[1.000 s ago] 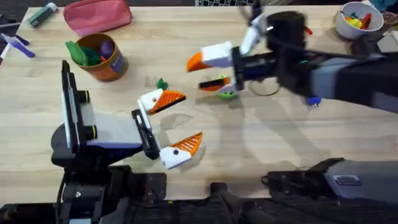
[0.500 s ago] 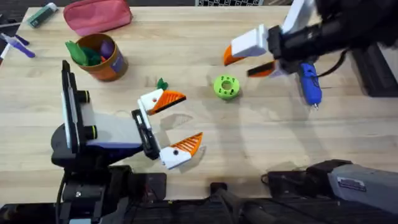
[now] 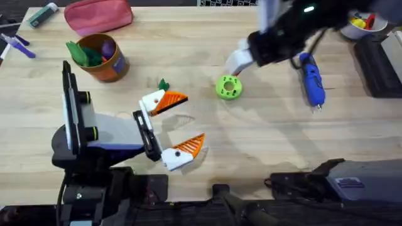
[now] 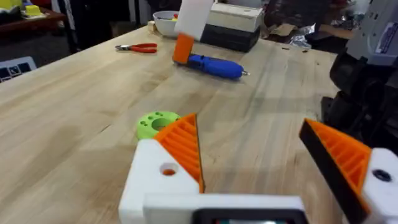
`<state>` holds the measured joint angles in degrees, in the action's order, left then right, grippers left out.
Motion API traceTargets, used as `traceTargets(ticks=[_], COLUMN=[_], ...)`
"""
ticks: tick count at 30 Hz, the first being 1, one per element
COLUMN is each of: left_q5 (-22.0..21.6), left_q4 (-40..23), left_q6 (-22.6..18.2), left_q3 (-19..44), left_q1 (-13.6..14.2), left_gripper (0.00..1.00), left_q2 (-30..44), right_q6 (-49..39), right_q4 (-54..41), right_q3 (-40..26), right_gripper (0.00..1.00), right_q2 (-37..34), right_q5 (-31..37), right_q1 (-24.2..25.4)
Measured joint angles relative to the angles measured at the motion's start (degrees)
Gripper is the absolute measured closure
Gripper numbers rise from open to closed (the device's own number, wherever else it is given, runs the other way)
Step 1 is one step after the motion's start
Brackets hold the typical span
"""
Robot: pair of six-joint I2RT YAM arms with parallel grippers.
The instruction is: Pick up the gripper from the table and insert it into the empty holder that is missing its gripper. Then pick up a screw, insert it into the mounting hole, and use the screwdriver to tighten it. Finally, clean up the table by picking up the vegetable and placing it into the bucket.
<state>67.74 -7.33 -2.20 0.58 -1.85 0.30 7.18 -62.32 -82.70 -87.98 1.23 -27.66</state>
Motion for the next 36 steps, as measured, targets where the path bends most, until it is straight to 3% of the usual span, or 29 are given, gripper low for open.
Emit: traceTargets(ticks=[16,25,36], left_q5=[0.0,0.0,0.0], left_q4=[0.0,0.0,0.0], left_q6=[0.0,0.0,0.0], left_q3=[0.0,0.0,0.0], left_q1=[0.0,0.0,0.0], left_gripper=[0.015,0.016,0.015], left_q2=[0.0,0.0,0.0], right_q6=[-0.9,-0.3,1.7], right_q4=[0.1,3.5,7.6], right_q3=[-0.1,0.4,6.6], right_gripper=[0.280,0.317,0.329], right_q2=[-12.7,-14.3,-14.3], right_q5=[3.9,3.9,3.9], right_q1=[-2.7,-4.6,-4.6])
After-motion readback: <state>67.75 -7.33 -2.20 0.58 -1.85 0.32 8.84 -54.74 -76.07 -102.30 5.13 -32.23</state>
